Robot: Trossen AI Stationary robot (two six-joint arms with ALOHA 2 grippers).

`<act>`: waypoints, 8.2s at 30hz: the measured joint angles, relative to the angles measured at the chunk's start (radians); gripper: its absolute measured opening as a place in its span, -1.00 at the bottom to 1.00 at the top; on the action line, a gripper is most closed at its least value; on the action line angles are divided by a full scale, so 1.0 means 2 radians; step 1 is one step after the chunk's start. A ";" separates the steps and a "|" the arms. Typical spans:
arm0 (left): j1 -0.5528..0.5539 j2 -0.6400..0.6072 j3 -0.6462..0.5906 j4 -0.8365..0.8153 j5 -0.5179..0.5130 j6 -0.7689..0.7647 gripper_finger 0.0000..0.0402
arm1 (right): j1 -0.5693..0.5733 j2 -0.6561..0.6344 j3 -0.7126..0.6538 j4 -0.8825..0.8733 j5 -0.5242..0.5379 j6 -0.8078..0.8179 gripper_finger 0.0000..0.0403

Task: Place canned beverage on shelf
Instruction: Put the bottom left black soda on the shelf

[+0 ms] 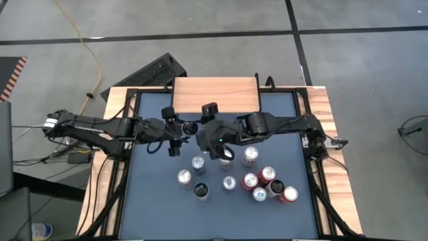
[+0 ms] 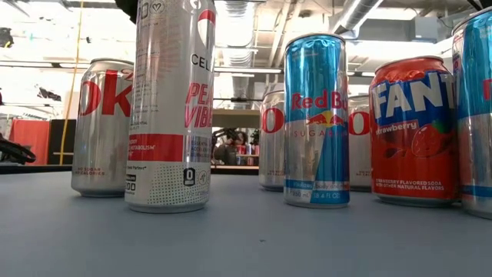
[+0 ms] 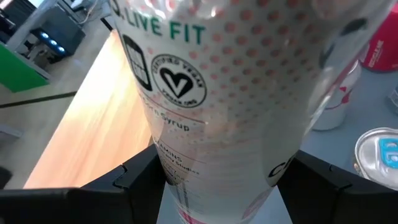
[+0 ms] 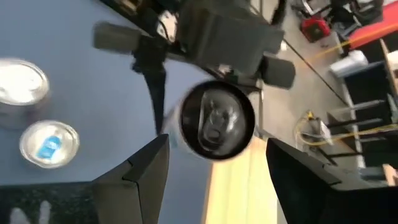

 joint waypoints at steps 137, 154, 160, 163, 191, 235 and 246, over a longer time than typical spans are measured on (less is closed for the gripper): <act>0.028 0.045 -0.001 0.211 0.041 0.007 0.26 | -0.088 -0.185 -0.428 0.495 -0.185 0.093 0.12; 0.029 0.033 0.000 0.187 0.078 0.005 0.41 | -0.089 -0.186 -0.428 0.494 -0.186 0.094 0.12; 0.028 0.012 0.001 0.153 0.079 -0.001 0.62 | -0.095 -0.184 -0.429 0.490 -0.202 0.093 0.12; 0.028 -0.005 0.001 0.126 0.047 -0.016 0.65 | -0.104 -0.184 -0.429 0.495 -0.206 0.093 0.12; 0.023 -0.155 -0.001 0.031 -0.019 -0.047 0.65 | -0.305 0.009 -0.222 0.552 -0.397 0.200 0.12; 0.018 -0.201 -0.001 -0.005 -0.038 -0.051 0.65 | -0.388 0.162 -0.036 0.481 -0.552 0.172 0.13; 0.018 -0.201 -0.001 -0.005 -0.038 -0.047 0.65 | -0.393 0.190 -0.036 0.547 -0.565 0.213 0.13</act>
